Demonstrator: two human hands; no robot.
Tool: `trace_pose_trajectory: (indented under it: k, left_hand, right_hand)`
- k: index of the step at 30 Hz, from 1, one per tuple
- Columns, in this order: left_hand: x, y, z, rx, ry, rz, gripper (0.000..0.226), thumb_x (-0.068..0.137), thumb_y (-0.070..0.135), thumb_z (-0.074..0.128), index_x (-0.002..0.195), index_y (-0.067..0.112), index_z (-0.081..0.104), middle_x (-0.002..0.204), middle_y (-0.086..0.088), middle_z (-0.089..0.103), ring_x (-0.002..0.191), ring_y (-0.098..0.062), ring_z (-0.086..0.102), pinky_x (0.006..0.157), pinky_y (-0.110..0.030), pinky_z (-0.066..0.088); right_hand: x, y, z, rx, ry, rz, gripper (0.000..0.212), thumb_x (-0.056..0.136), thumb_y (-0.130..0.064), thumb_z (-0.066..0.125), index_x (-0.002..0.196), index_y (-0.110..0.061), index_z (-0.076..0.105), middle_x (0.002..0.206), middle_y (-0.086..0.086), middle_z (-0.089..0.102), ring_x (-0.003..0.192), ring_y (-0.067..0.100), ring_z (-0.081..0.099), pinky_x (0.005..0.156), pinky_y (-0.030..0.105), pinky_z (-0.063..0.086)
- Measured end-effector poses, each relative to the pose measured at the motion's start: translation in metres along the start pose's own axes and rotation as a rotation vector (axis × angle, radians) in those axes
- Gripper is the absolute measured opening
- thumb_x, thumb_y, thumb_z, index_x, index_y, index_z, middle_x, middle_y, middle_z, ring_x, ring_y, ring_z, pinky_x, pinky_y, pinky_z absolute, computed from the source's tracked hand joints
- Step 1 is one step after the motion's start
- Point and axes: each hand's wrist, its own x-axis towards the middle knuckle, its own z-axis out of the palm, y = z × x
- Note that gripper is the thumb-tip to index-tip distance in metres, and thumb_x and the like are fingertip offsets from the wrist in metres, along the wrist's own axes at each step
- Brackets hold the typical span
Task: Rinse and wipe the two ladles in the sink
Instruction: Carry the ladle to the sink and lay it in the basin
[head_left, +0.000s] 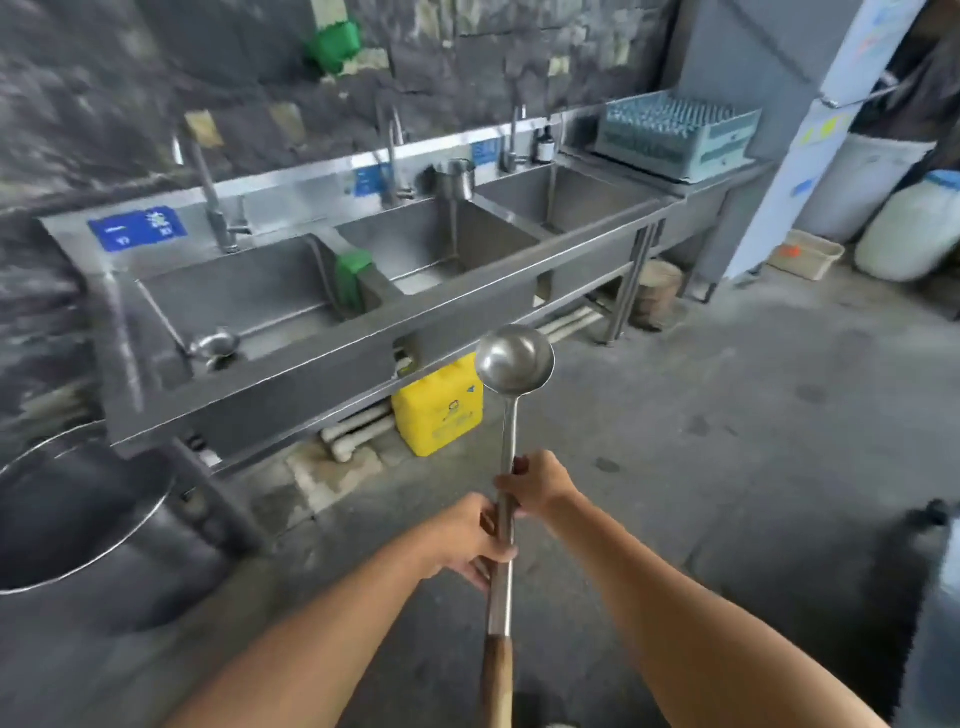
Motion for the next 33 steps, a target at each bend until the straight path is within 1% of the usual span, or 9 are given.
trace_pose_trajectory:
  k: [3,6,10,14,17,23,26,30,33]
  left_hand:
    - [0.009,-0.014,-0.066,-0.103,0.12,-0.033,0.025,0.087,-0.005,0.067,0.09,0.018,0.055,0.079,-0.003,0.061,0.073,-0.026,0.065,0.063,-0.041,0.061]
    - [0.023,-0.018,-0.119,-0.172,0.194,-0.078,0.022,0.087,-0.005,0.067,0.09,0.014,0.056,0.078,-0.005,0.062,0.076,-0.029,0.065,0.072,-0.049,0.06]
    - [0.059,-0.003,-0.192,-0.284,0.358,-0.121,0.022,0.088,-0.005,0.065,0.096,0.013,0.056,0.083,-0.007,0.062,0.07,-0.022,0.066,0.068,-0.044,0.062]
    - [0.09,0.011,-0.255,-0.379,0.472,-0.161,0.027,0.087,-0.003,0.067,0.108,0.009,0.056,0.084,-0.006,0.066,0.069,-0.018,0.069,0.064,-0.039,0.062]
    - [0.112,0.017,-0.294,-0.408,0.525,-0.16,0.023,0.089,-0.002,0.065,0.107,0.01,0.056,0.082,-0.006,0.063,0.068,-0.017,0.066,0.066,-0.04,0.062]
    - [0.141,0.016,-0.373,-0.467,0.583,-0.139,0.029,0.092,-0.002,0.06,0.116,0.014,0.059,0.098,-0.009,0.064,0.081,-0.02,0.062,0.068,-0.04,0.06]
    - [0.158,0.008,-0.414,-0.464,0.597,-0.169,0.025,0.091,0.0,0.061,0.117,0.001,0.059,0.095,-0.014,0.062,0.08,-0.023,0.062,0.08,-0.051,0.059]
    - [0.184,-0.011,-0.489,-0.473,0.623,-0.193,0.023,0.091,0.001,0.062,0.114,0.0,0.06,0.092,-0.014,0.065,0.08,-0.024,0.065,0.081,-0.049,0.059]
    - [0.202,-0.029,-0.544,-0.515,0.628,-0.195,0.019,0.09,0.001,0.063,0.109,0.001,0.061,0.09,-0.013,0.065,0.079,-0.025,0.066,0.079,-0.047,0.061]
  right_hand:
    - [0.058,-0.055,0.043,-0.086,-0.126,-0.107,0.022,0.078,-0.025,0.069,0.062,-0.011,0.063,0.066,0.008,0.066,0.071,0.027,0.07,0.075,0.044,0.06]
    - [0.097,-0.102,0.07,-0.176,-0.178,-0.196,0.026,0.082,-0.023,0.068,0.061,-0.011,0.058,0.076,0.016,0.07,0.07,0.026,0.066,0.066,0.033,0.052]
    - [0.172,-0.165,0.095,-0.231,-0.243,-0.319,0.035,0.081,-0.015,0.065,0.052,-0.018,0.046,0.059,0.004,0.054,0.068,0.02,0.053,0.059,0.028,0.038]
    - [0.232,-0.219,0.106,-0.232,-0.322,-0.372,0.028,0.078,-0.018,0.066,0.055,-0.018,0.05,0.063,0.002,0.057,0.068,0.019,0.054,0.056,0.027,0.041]
    - [0.275,-0.249,0.121,-0.212,-0.37,-0.383,0.017,0.071,-0.026,0.071,0.065,-0.017,0.058,0.069,0.002,0.061,0.069,0.019,0.055,0.064,0.033,0.046]
    - [0.365,-0.298,0.177,-0.197,-0.495,-0.381,0.033,0.053,-0.036,0.067,0.073,-0.011,0.066,0.07,0.005,0.066,0.069,0.021,0.063,0.072,0.046,0.061]
    - [0.391,-0.329,0.197,-0.202,-0.531,-0.353,0.022,0.057,-0.027,0.071,0.069,-0.011,0.062,0.071,0.007,0.065,0.072,0.023,0.066,0.074,0.047,0.06]
    - [0.435,-0.379,0.237,-0.216,-0.56,-0.322,0.037,0.05,-0.032,0.07,0.08,-0.012,0.063,0.081,0.011,0.068,0.088,0.034,0.071,0.079,0.05,0.06]
    - [0.462,-0.415,0.263,-0.249,-0.581,-0.31,0.028,0.063,-0.024,0.073,0.087,-0.011,0.065,0.084,0.01,0.068,0.09,0.032,0.07,0.082,0.047,0.059]
